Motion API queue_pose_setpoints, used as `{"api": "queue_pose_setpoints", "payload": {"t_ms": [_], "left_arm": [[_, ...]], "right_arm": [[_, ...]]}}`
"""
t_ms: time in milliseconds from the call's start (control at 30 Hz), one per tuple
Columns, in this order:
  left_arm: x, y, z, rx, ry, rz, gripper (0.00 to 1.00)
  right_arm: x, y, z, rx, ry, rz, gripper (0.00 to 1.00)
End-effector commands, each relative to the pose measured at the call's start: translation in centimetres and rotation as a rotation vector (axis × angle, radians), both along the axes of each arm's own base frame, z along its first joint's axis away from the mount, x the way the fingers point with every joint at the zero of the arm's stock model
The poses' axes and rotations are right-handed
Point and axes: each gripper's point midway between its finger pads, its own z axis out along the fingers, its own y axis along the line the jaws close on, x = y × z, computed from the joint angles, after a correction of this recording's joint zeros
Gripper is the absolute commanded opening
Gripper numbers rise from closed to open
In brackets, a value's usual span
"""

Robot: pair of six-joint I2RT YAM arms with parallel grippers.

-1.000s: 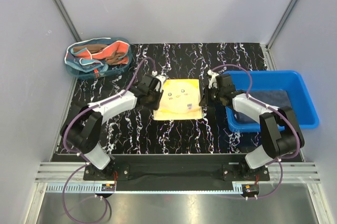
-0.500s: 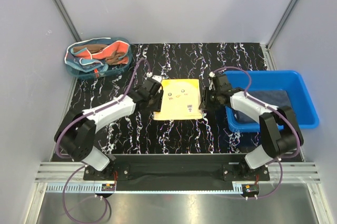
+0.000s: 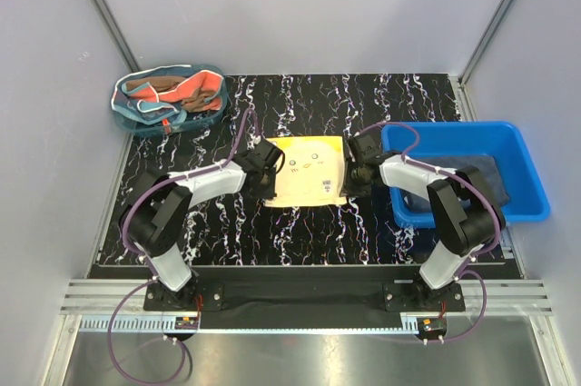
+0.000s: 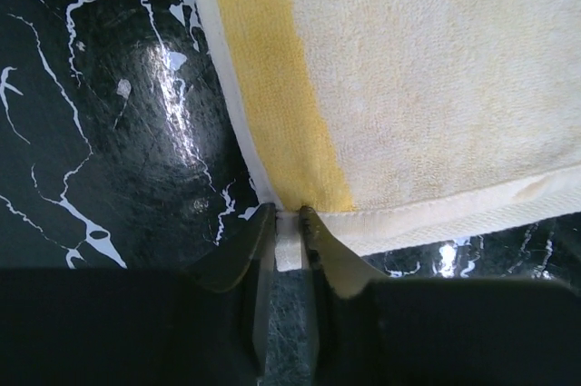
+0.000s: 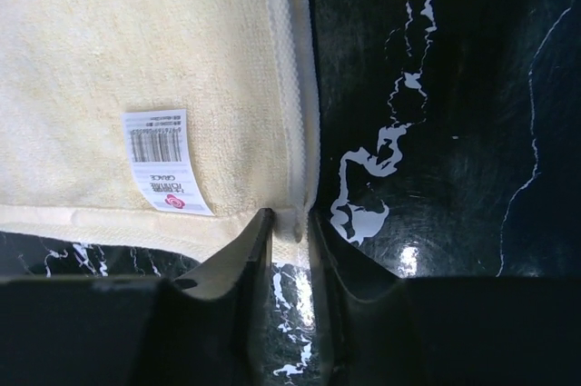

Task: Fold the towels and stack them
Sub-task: Fold the towel

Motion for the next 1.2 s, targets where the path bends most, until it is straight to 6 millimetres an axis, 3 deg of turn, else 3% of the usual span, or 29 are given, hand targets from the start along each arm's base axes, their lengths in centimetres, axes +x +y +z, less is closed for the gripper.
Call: {"api": "queue_pose_setpoints", "payload": {"t_ms": [0,33,133,233,267,433,633,800,933,1167], "left_arm": [[1.0,0.1,-0.2,0.010,-0.012,0.034,0.17],[1.3,0.0,0.2,0.007,-0.021,0.036,0.12],[1.5,0.2,1.0,0.014,-0.028,0.052,0.12],[1.6,0.2,2.0,0.013,-0.036,0.051,0.17],[1.5,0.4,2.1,0.016,-0.035,0.055,0.23],[1.5,-0.1,2.6,-0.010,-0.040,0.047,0.27],[1.4,-0.5,1.9,-0.017,-0.018,0.039,0.15],[1.5,-0.6,2.0,-0.022,-0.019,0.034,0.01],[1.6,-0.8,2.4,-0.029,-0.021,0.030,0.00],[1.6,-1.3,2.7,-0.041,-0.012,0.016,0.00]], "right_arm": [[0.9,-0.4,0.1,-0.054,-0.019,-0.052,0.25],[1.0,-0.4,0.1,-0.066,-0.028,-0.054,0.22],[1.0,-0.8,0.4,-0.094,-0.036,-0.058,0.20],[1.0,-0.9,0.8,-0.104,-0.041,-0.055,0.33],[1.0,-0.9,1.1,-0.105,-0.049,-0.054,0.34],[1.3,-0.9,1.5,-0.105,-0.068,-0.052,0.29],[1.5,-0.7,1.7,-0.112,-0.074,-0.044,0.24],[1.5,-0.6,1.8,-0.127,-0.077,-0.039,0.31],[1.6,-0.5,1.8,-0.147,-0.076,-0.031,0.42],[1.7,0.3,1.5,-0.150,-0.067,-0.008,0.25]]}}
